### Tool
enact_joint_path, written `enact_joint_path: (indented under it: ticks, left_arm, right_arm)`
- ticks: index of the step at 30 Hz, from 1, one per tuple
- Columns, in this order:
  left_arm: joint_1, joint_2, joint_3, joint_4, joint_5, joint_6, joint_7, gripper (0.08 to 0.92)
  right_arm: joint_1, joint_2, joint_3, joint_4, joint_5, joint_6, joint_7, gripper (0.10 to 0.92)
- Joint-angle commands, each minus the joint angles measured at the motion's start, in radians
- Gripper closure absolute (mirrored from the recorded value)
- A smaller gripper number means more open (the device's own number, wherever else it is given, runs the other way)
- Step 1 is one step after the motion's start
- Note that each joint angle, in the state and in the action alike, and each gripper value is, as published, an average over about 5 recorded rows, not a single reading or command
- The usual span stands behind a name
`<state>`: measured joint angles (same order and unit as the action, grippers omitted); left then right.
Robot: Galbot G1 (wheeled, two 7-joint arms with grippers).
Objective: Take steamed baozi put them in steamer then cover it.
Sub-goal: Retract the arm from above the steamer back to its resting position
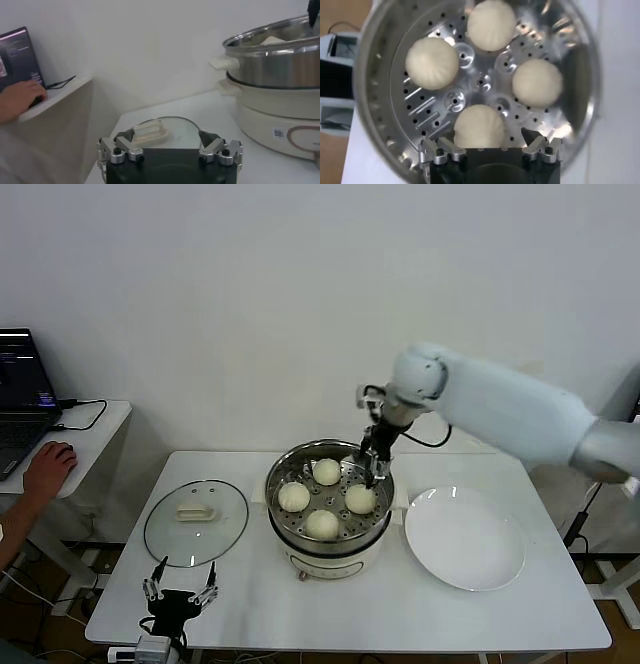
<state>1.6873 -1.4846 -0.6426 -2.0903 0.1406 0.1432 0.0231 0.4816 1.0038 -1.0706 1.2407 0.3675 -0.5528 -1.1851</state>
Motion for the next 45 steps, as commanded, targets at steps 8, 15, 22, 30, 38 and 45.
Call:
enact_joint_path:
  ticks: [8, 15, 22, 30, 38, 45]
  left_arm:
    - [0.006, -0.007, 0.012, -0.029, -0.035, -0.010, -0.003, 0.177]
    - [0.004, -0.003, 0.006, 0.017, -0.014, -0.099, -0.018, 0.177]
    - [0.002, 0.006, 0.014, 0.059, 0.056, -0.253, -0.014, 0.177]
    - [-0.035, 0.044, 0.011, 0.061, 0.109, -0.227, -0.033, 0.177]
    - [-0.125, 0.088, 0.004, 0.114, 0.387, -0.218, -0.050, 0.177]
    - [-0.242, 0.176, 0.027, 0.240, 0.801, -0.200, -0.151, 0.177]
  right_arm:
    - [-0.633, -0.557, 0.878, 0.455, 0.352, 0.194, 0.744, 0.202]
    - [-1.162, -0.507, 1.306, 0.590, 0.426, 0.321, 1.089, 0.203]
    - [-1.549, -0.221, 1.588, 0.631, 0.345, 0.441, 1.185, 0.203]
    - [-1.868, 0.054, 1.793, 0.672, 0.290, 0.558, 1.188, 0.203]
    - [-2.026, 0.207, 1.840, 0.725, 0.233, 0.610, 1.174, 0.202]
    - [-2.072, 0.190, 1.885, 0.736, 0.238, 0.607, 1.172, 0.203]
